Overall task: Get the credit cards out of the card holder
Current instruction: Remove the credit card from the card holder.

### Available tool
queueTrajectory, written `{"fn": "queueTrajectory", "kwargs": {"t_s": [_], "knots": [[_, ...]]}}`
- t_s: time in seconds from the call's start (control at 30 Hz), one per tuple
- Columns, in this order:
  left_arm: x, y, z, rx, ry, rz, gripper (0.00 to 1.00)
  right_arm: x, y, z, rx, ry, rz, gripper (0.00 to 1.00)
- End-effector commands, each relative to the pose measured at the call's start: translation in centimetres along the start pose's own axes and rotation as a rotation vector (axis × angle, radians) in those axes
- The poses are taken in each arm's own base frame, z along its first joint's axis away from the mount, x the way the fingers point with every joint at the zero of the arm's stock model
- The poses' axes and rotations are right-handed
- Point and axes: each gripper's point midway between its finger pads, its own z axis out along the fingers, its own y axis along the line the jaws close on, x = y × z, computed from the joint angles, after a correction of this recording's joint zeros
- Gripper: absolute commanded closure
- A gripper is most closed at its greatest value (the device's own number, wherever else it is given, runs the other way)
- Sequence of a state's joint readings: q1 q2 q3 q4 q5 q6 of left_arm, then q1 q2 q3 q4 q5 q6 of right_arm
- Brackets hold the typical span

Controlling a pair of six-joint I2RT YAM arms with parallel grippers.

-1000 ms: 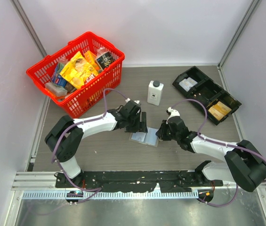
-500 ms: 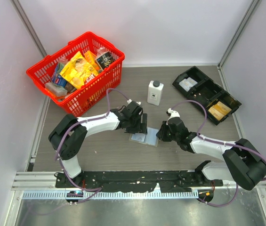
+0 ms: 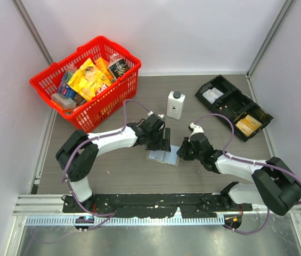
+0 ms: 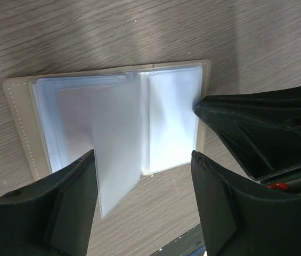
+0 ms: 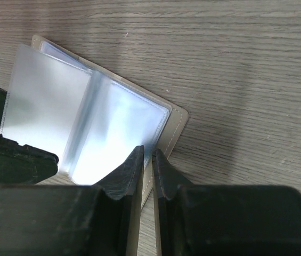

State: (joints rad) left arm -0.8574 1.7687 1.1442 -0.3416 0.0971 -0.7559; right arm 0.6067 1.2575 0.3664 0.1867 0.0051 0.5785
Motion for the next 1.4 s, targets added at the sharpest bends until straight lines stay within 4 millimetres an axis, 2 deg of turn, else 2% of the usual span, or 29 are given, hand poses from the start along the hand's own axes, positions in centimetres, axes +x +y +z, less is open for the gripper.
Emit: {"fn": "queueTrajectory", "kwargs": {"t_s": [0.0,0.17,0.3,0.37,0.47,0.6,0.7,0.8,0.9,0.93,0.97,1.0,1.03,1.07,1.1,1.13,1.17,1.2,1.27,1.37], "knots": [[-1.3,-2.9,-0.9,0.088,-0.036,0.014,0.30,0.9,-1.1,0.0,0.031,0.020,-0.005,0.83],[-1.2,-5.8,-0.8,0.211,-0.021,0.004,0.30,-0.4,-0.7,-0.8,0.018,-0.039,0.012,0.83],[-0.6,-7.4,-0.1,0.267,0.006,0.006,0.30,-2.7,-0.6,-2.4,0.035,-0.140,0.021,0.82],[-0.2,-7.8,0.5,0.290,0.021,-0.002,0.30,-4.5,-0.5,-3.8,0.043,-0.227,0.033,0.82],[0.3,-8.9,1.0,0.330,0.045,-0.008,0.30,-5.6,-1.3,-5.0,0.079,-0.293,0.058,0.82],[0.8,-9.2,1.8,0.340,0.069,-0.019,0.30,-6.9,-1.2,-6.5,0.073,-0.371,0.075,0.82],[-0.2,-9.1,0.9,0.337,0.019,-0.017,0.30,-7.4,-0.2,-6.8,0.031,-0.372,0.074,0.82],[-3.2,-8.0,-1.4,0.355,-0.075,-0.072,0.29,-7.5,1.3,-6.6,-0.035,-0.352,0.078,0.82],[-5.8,-6.0,-3.8,0.356,-0.148,-0.122,0.29,-7.5,3.6,-5.9,-0.145,-0.319,0.097,0.81],[-6.2,-5.2,-4.3,0.345,-0.160,-0.124,0.29,-7.0,4.1,-5.5,-0.169,-0.286,0.107,0.80],[-6.6,-4.5,-4.9,0.329,-0.169,-0.122,0.29,-7.4,4.7,-5.4,-0.196,-0.296,0.113,0.80],[-6.6,-3.8,-5.1,0.313,-0.168,-0.119,0.29,-6.9,5.3,-5.0,-0.225,-0.259,0.116,0.79],[-6.7,-2.8,-5.2,0.292,-0.166,-0.120,0.29,-7.4,6.0,-4.9,-0.246,-0.266,0.115,0.78],[-6.8,-2.1,-5.3,0.277,-0.165,-0.123,0.29,-7.0,6.4,-4.4,-0.261,-0.236,0.118,0.78],[-6.5,-1.3,-5.2,0.263,-0.156,-0.133,0.29,-7.7,7.1,-4.4,-0.287,-0.251,0.119,0.78],[-6.6,-0.7,-5.1,0.260,-0.152,-0.142,0.30,-7.2,7.3,-3.8,-0.298,-0.216,0.132,0.78],[-6.3,-0.1,-4.9,0.251,-0.141,-0.151,0.30,-7.8,8.0,-3.8,-0.329,-0.231,0.131,0.74],[-6.1,0.3,-4.8,0.244,-0.133,-0.157,0.31,-7.2,8.2,-3.1,-0.335,-0.198,0.148,0.72],[-5.5,0.9,-4.3,0.227,-0.110,-0.152,0.34,-7.3,8.8,-2.3,-0.366,-0.187,0.170,0.70],[-4.4,1.7,-3.2,0.213,-0.066,-0.156,0.42,-6.6,9.4,-1.4,-0.408,-0.158,0.253,0.68]]}}
